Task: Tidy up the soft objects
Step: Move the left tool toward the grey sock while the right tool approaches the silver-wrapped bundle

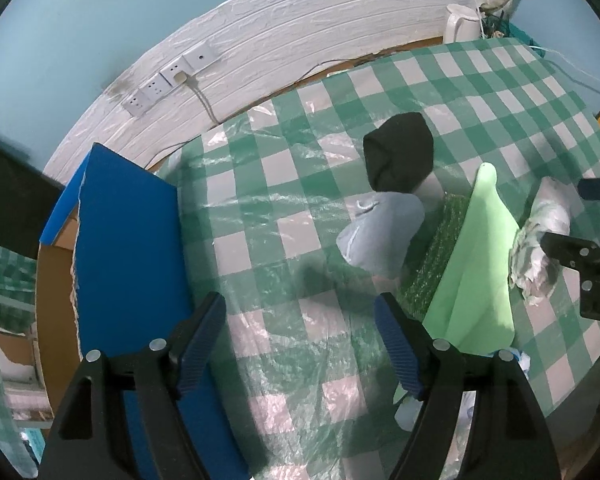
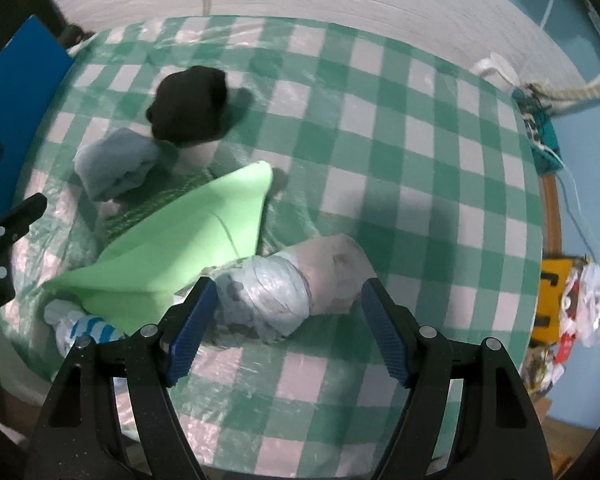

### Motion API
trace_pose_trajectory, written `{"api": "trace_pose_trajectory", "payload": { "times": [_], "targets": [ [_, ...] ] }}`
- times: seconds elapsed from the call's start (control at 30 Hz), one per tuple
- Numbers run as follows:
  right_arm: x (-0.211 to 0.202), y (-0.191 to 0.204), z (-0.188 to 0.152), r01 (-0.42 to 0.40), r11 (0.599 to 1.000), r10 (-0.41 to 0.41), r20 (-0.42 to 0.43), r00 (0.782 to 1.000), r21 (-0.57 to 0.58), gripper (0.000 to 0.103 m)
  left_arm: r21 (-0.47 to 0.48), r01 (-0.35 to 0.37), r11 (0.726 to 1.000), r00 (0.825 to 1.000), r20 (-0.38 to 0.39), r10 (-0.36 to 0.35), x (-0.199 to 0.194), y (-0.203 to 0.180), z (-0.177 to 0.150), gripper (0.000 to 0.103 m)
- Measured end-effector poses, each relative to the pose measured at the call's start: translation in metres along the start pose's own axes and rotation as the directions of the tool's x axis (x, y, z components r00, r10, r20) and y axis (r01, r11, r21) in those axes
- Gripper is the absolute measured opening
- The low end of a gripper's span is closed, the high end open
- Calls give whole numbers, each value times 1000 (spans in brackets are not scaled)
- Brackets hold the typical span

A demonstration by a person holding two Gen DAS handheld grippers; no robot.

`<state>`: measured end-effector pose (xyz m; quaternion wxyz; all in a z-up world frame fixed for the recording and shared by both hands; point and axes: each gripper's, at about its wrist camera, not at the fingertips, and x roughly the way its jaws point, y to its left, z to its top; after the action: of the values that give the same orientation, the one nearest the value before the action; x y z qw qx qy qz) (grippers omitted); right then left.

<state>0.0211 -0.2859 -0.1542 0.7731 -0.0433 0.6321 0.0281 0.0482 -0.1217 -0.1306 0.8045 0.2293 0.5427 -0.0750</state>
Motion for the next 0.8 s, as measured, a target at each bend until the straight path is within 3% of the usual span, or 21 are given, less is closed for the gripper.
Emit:
{"api": "trace_pose_trajectory", "payload": {
  "times": [0.4, 0.53, 0.7, 0.8],
  "targets": [
    [27, -26, 2, -129, 961, 137, -18, 990, 246, 76, -33, 30, 999, 1000, -5, -30, 10, 5, 9, 80],
    [35, -19, 1, -158, 959, 172, -38, 984, 236, 76, -33, 36, 999, 999, -1, -36, 13, 3, 12, 81],
    [37, -6, 5, -139, 979, 145, -30, 989, 149, 76, -21, 42, 999, 999, 0, -42, 18, -3, 19, 81],
    [40, 3, 7, -168, 980, 173, -34, 984, 102, 57, -16, 63, 998, 998, 0, -63, 21, -8, 25, 85]
  ]
}}
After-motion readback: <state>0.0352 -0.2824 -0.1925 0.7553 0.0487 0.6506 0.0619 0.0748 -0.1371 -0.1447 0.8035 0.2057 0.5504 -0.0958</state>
